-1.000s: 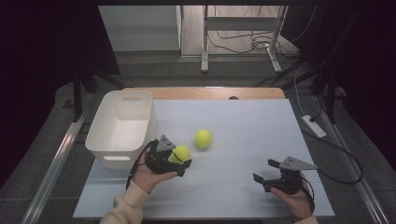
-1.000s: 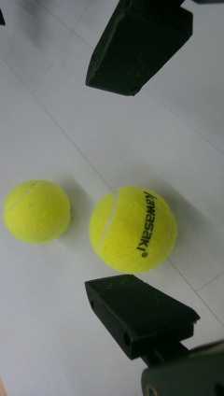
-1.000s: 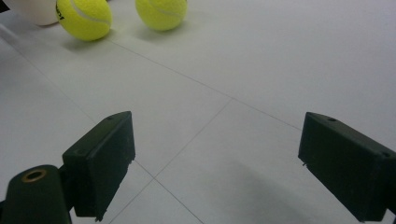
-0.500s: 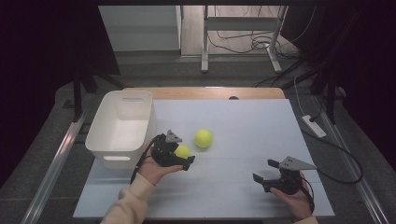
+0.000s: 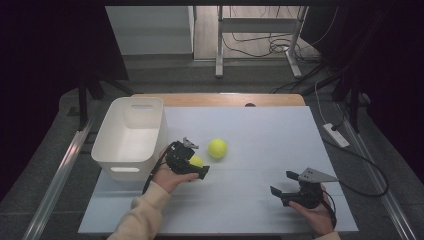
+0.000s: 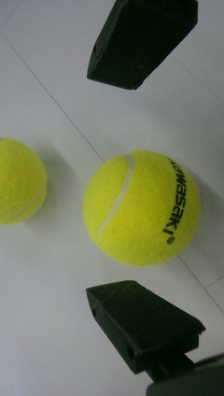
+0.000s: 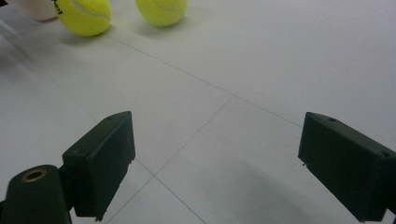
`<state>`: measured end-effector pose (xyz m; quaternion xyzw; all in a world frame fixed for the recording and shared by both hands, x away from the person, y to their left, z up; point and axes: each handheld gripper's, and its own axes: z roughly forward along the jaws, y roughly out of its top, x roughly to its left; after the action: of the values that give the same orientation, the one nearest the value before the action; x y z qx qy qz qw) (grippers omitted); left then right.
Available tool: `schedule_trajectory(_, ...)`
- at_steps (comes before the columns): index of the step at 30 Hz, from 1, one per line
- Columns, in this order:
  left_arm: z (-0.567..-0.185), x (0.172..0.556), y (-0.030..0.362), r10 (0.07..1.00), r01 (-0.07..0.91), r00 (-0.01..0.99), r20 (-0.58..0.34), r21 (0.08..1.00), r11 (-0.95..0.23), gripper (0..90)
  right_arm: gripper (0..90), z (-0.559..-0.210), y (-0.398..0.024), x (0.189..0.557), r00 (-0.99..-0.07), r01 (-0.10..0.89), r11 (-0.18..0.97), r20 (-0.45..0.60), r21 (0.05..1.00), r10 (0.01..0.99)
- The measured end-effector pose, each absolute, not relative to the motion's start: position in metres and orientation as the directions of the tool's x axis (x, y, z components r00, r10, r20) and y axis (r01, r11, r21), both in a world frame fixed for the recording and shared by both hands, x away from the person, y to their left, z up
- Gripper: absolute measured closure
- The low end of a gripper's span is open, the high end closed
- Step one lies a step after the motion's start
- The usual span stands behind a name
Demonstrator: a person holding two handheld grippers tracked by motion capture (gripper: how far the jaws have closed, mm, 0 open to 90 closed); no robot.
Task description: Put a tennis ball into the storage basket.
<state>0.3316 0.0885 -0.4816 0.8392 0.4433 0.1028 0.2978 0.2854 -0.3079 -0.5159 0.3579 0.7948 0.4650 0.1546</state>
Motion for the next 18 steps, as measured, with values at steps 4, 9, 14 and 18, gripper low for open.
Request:
schedule_trajectory(4,-0.486,0.336,0.087,0.809,0.694,0.581,-0.084,0.571,-0.439,1.6,10.8,-0.516,-0.308,0.286,-0.696,0.426,0.315,0.085,0.848,0.712)
schedule_trajectory(9,-0.491,0.340,0.086,0.814,0.707,0.575,-0.080,0.549,-0.445,1.3,10.8,-0.517,-0.307,0.286,-0.697,0.426,0.317,0.085,0.847,0.712)
schedule_trajectory(14,-0.499,0.343,0.084,0.809,0.714,0.582,-0.083,0.528,-0.460,1.1,10.8,-0.517,-0.308,0.286,-0.697,0.426,0.316,0.085,0.847,0.712)
schedule_trajectory(18,-0.503,0.345,0.083,0.811,0.720,0.580,-0.079,0.515,-0.465,1.6,10.8,-0.517,-0.308,0.286,-0.697,0.426,0.319,0.083,0.847,0.712)
